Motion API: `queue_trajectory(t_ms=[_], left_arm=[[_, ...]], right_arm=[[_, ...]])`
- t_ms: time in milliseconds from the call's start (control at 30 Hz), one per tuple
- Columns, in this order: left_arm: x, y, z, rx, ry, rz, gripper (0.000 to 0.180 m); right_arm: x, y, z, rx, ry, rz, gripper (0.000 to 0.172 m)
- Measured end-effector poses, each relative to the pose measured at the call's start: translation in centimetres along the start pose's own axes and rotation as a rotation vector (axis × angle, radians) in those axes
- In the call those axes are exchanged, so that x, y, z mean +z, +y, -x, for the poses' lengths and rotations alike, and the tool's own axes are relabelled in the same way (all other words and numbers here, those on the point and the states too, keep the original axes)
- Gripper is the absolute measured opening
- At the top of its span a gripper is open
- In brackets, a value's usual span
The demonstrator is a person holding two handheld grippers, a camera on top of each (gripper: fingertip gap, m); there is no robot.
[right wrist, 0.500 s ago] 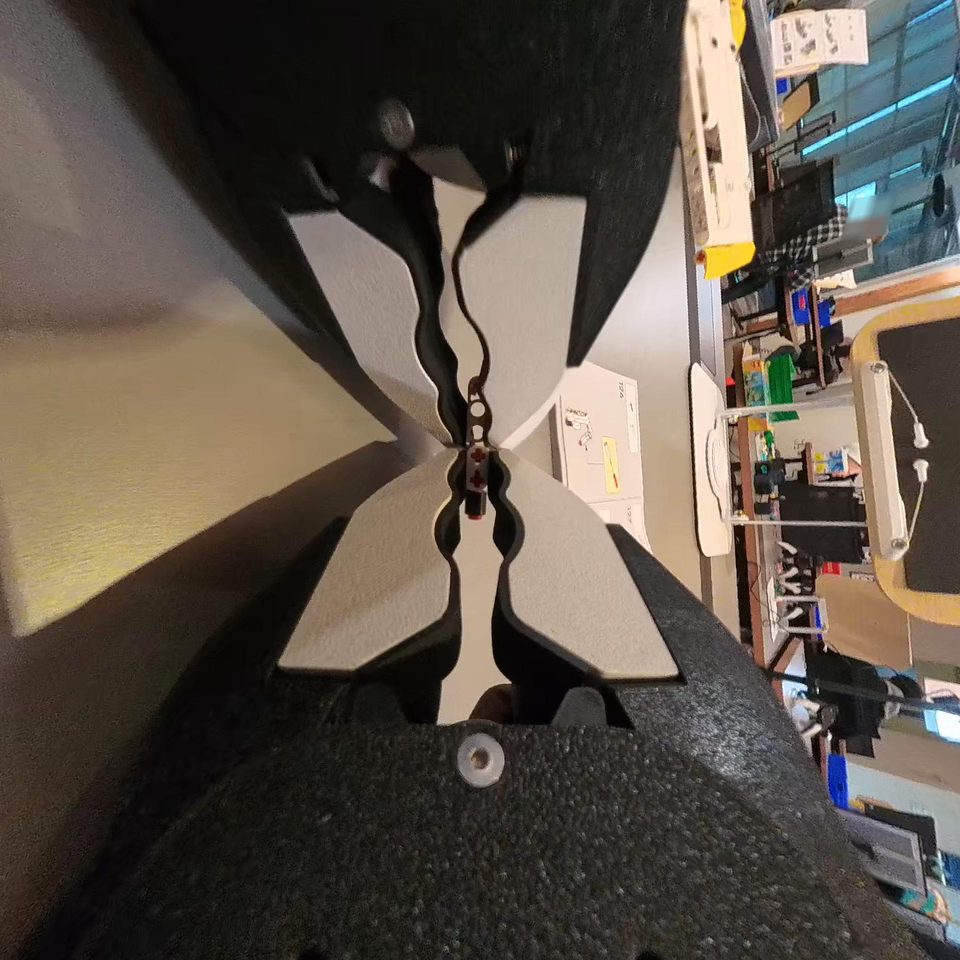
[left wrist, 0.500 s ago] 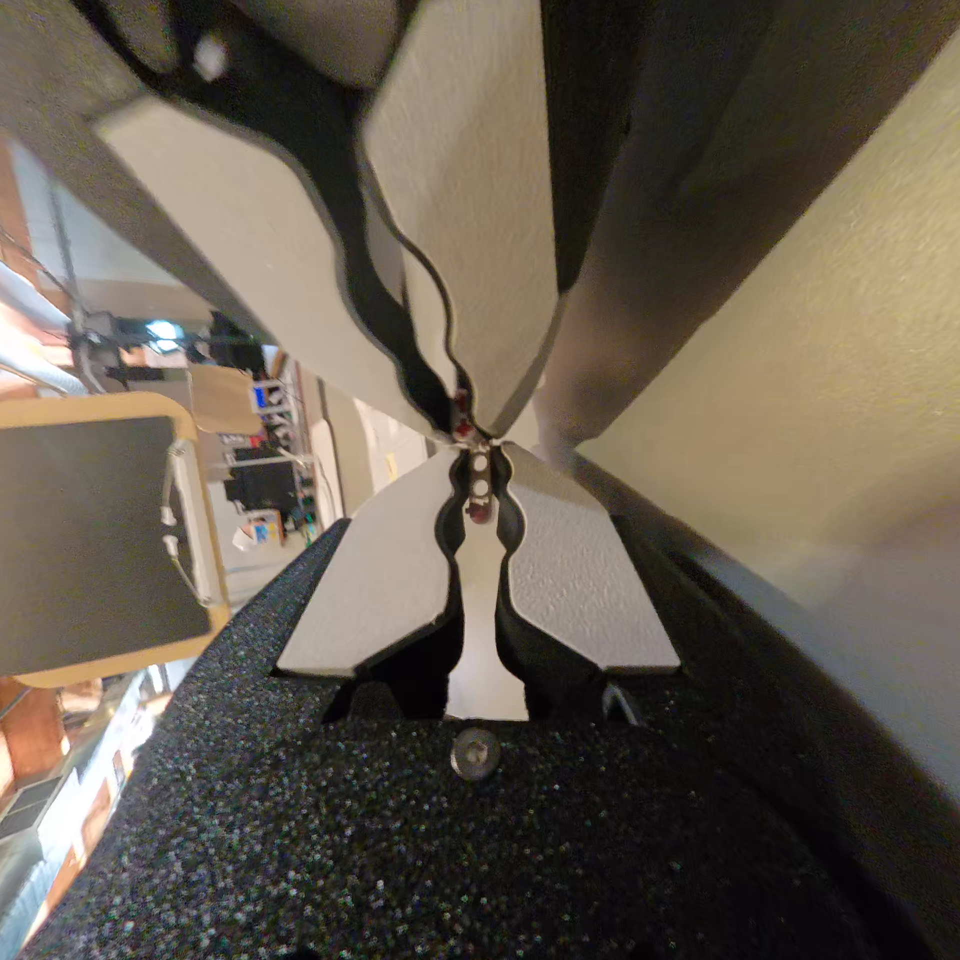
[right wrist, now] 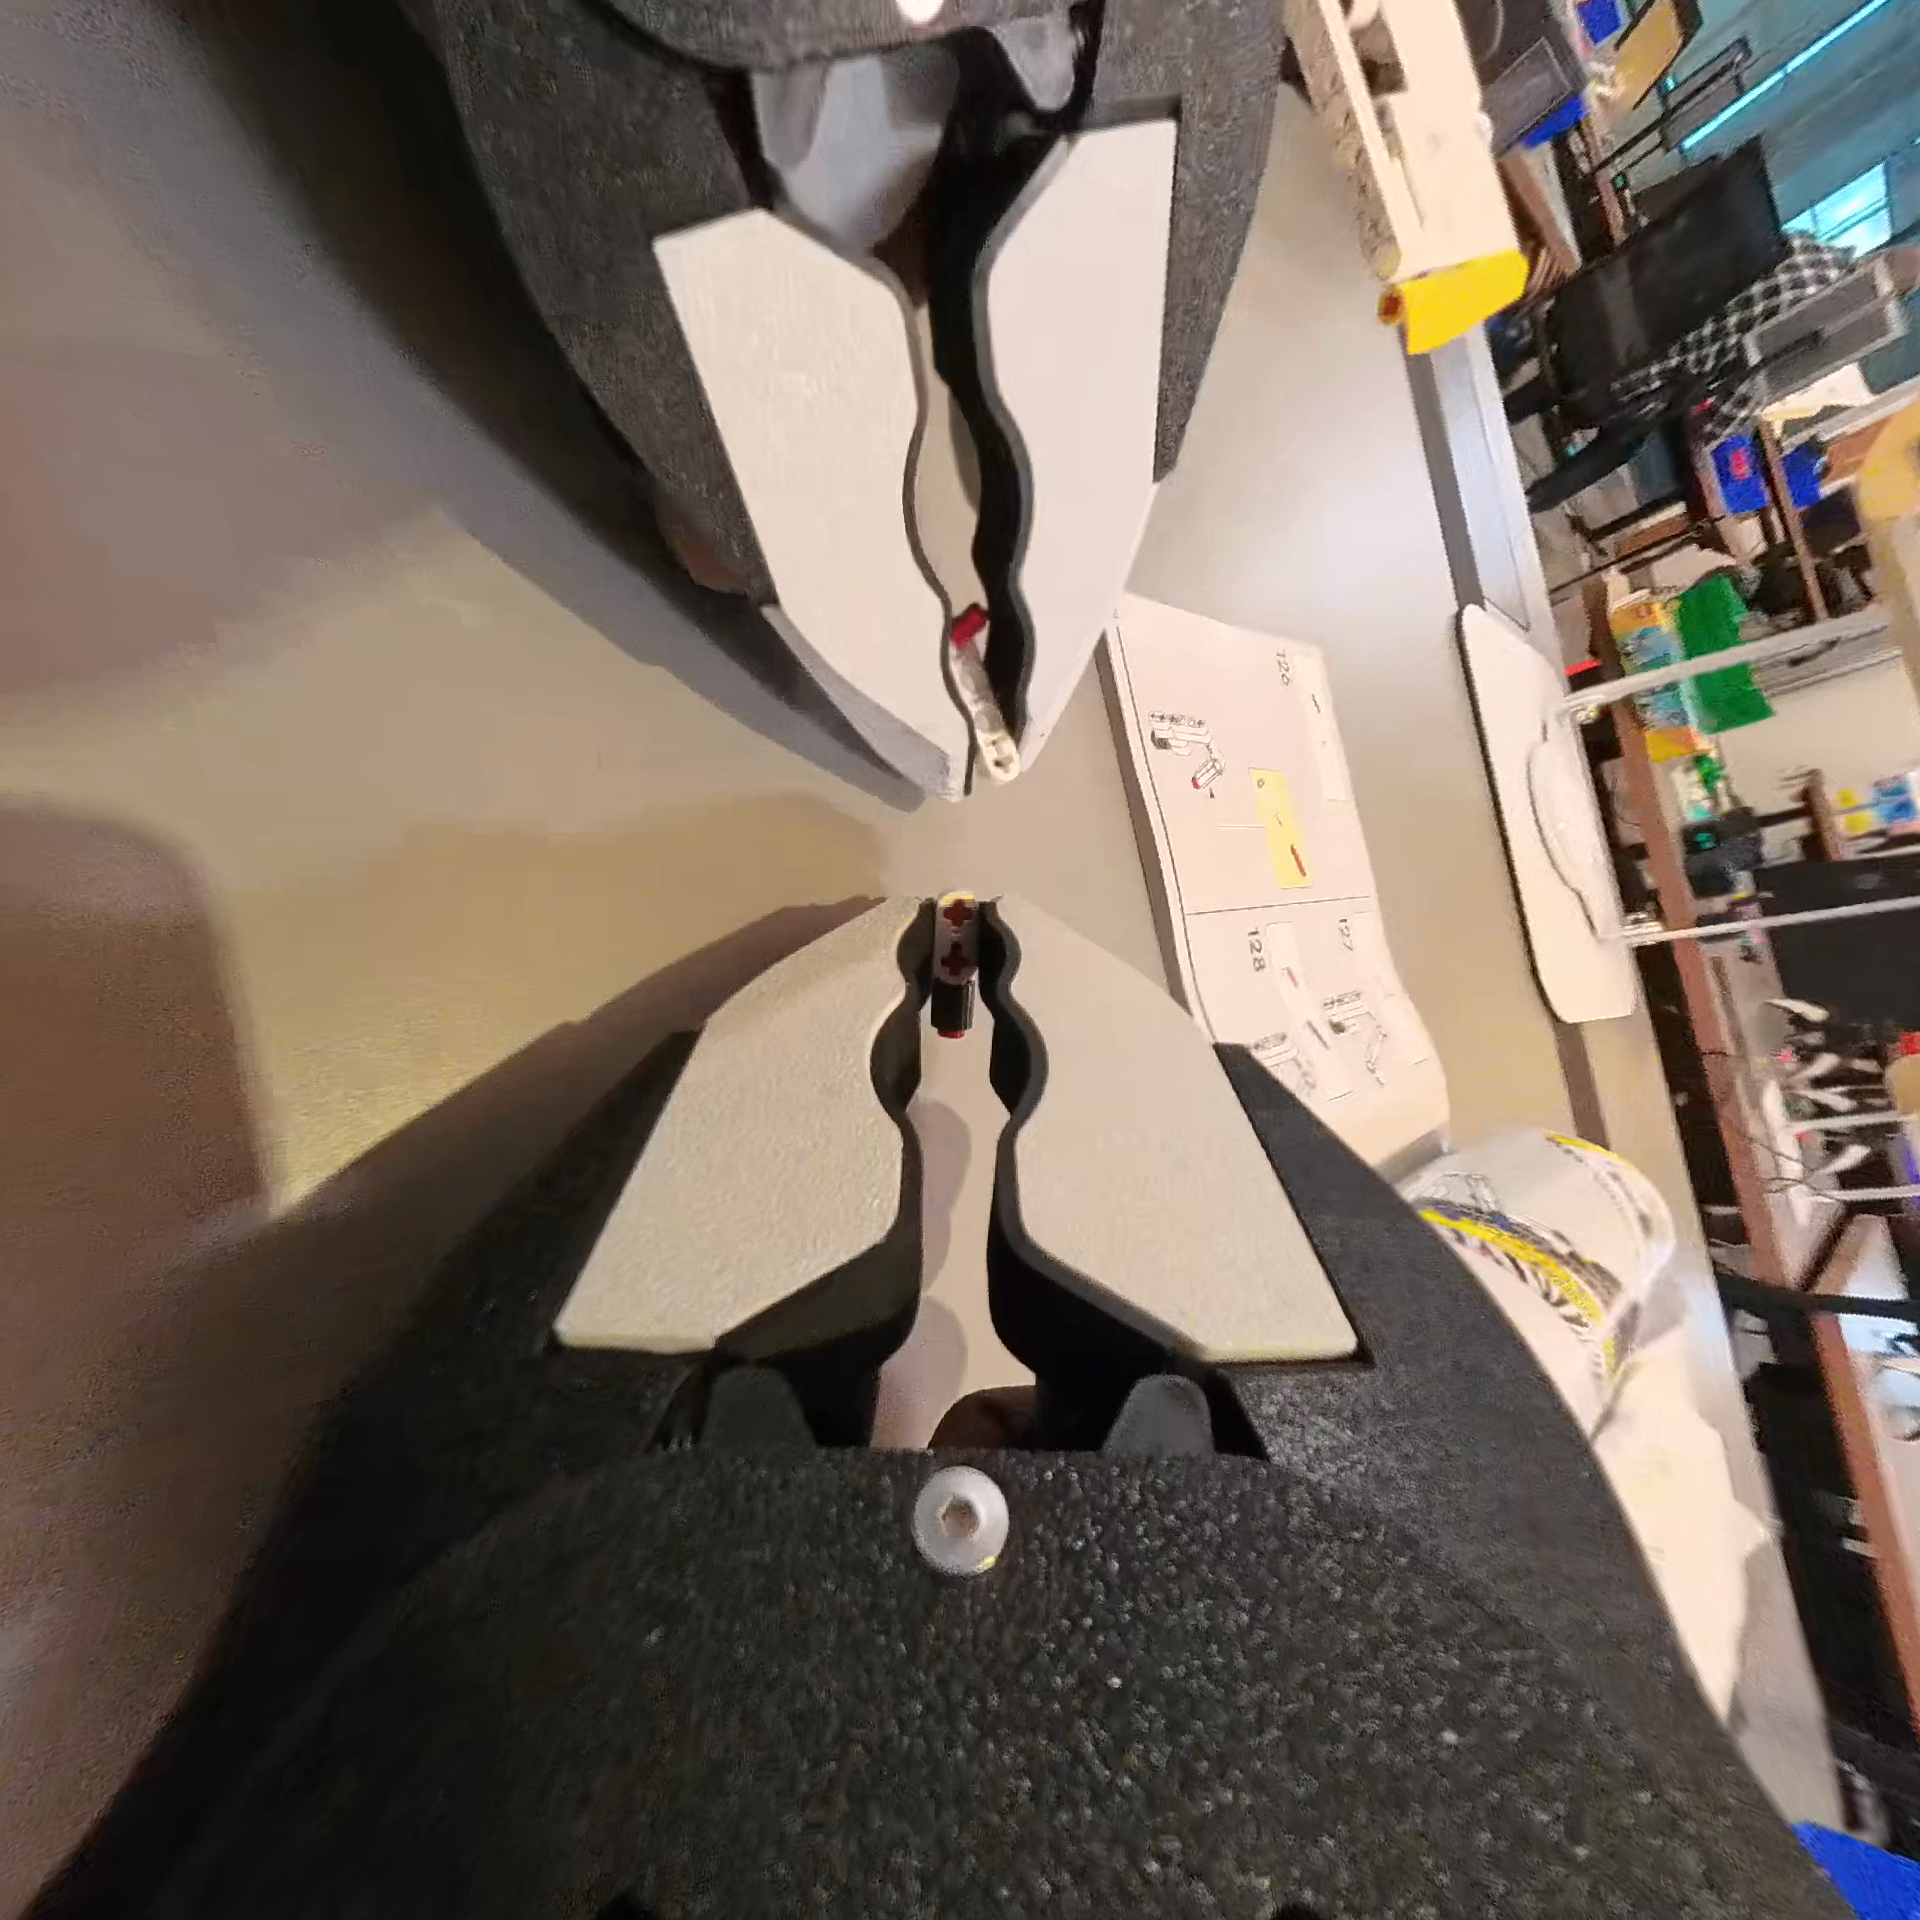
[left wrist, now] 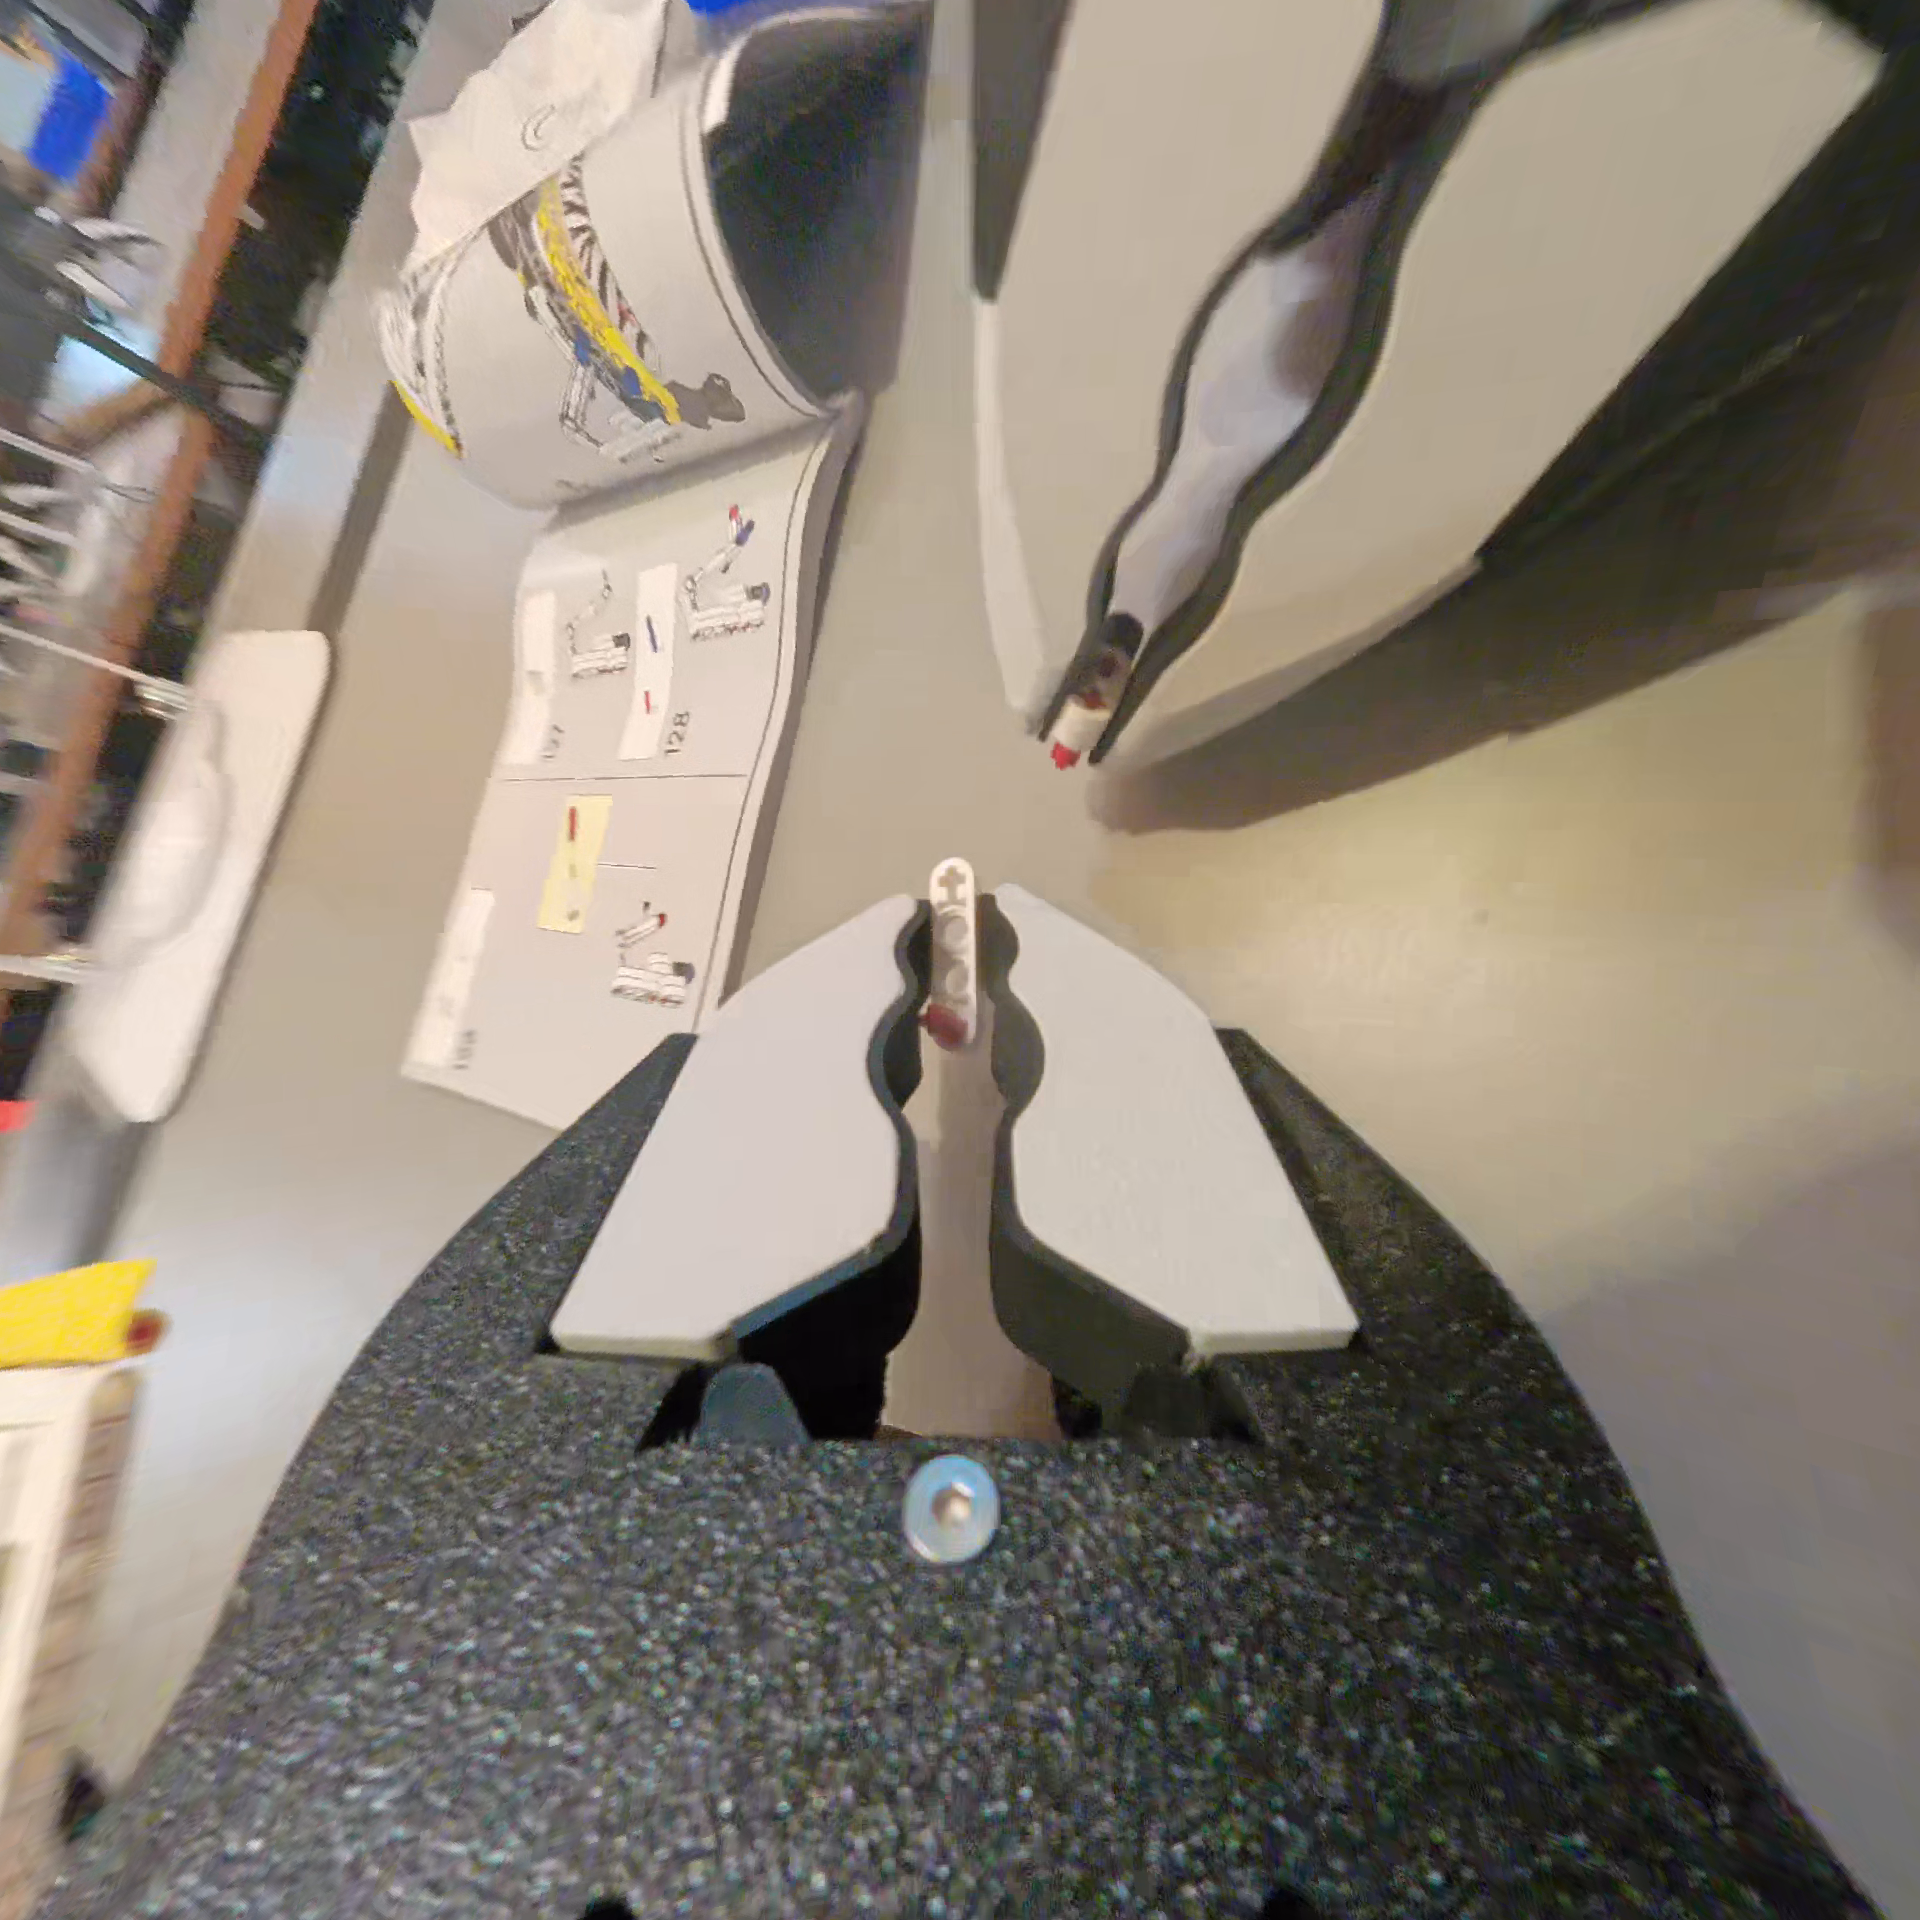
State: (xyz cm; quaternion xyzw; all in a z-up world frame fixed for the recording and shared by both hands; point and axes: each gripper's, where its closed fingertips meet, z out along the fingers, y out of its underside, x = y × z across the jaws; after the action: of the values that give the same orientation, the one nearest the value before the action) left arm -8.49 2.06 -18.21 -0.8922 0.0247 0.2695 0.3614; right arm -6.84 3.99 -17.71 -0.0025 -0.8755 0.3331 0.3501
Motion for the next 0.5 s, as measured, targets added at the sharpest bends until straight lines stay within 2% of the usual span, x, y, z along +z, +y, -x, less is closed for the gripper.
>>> queue_trajectory(t_ms=[200,333,500], left_arm=[[-0.5,-1.3,-0.1,-0.196,0.143,-0.133,0.009],[-0.8,-1.5,-0.5,-0.247,0.230,-0.163,0.009],[-0.9,-1.5,-1.1,-0.338,0.364,-0.156,0.009]], right_arm=[[0.4,0.0,0.5,0.060,-0.071,-0.011,0.008],[0.4,-0.3,-0.1,0.080,-0.059,-0.036,0.022],[0.1,-2.0,-0.7,-0.035,0.018,-0.152,0.025]])
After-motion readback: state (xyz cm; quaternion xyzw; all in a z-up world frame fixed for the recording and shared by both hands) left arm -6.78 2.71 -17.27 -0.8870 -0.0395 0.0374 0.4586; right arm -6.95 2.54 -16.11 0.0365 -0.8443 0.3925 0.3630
